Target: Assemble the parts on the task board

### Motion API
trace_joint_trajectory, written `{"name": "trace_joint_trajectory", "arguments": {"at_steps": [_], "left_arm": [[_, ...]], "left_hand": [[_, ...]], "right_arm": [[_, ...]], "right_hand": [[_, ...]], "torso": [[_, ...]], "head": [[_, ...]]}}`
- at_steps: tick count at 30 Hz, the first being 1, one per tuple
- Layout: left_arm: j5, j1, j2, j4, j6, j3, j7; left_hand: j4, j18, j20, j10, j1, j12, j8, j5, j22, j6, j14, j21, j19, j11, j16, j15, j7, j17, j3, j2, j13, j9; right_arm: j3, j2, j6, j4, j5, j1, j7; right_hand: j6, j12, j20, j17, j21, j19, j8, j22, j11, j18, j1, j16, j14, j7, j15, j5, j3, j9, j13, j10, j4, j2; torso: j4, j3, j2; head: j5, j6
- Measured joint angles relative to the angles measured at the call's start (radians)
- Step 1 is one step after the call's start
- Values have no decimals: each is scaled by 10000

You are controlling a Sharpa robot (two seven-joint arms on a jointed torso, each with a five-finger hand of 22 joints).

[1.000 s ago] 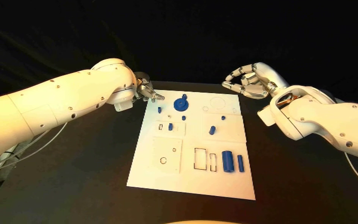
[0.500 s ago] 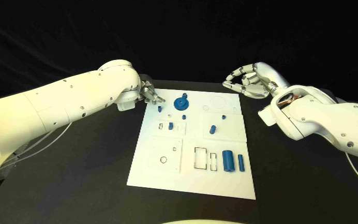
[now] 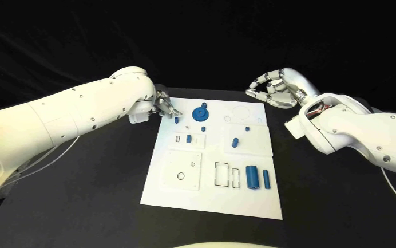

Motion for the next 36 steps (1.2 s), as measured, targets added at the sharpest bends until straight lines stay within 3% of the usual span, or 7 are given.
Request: {"name": "trace_joint_trajectory", "arguments": {"at_steps": [20,36], "left_arm": [[256,-81,130,-116,105,-38,55],[399,-91,150,-146,71,-40,127]], "left_hand": [[0,1,38,39,188,46,63,0,0,104,0,0,39,-38,0,0,-34,0,1,188,49,-41],[-96,0,33,37,1722,42,114,0,0,139,0,0,43,-109,0,-1,-69,-1,578,757,-65,-196]], "right_arm": [[0,42,2,-8,1,0,5],[0,43,5,-6,2,-1,6]], "right_hand": [[0,0,0,-2,0,0,34,7,0,0,0,0,0,0,0,0,0,7,-1,0,0,0],[0,0,1,-4,0,-1,33,5,0,1,0,0,0,0,0,74,0,16,7,0,0,0]], "torso": [[-12,0,1],[-8,9,-5]], "head": [[21,-21],[4,-62]]}}
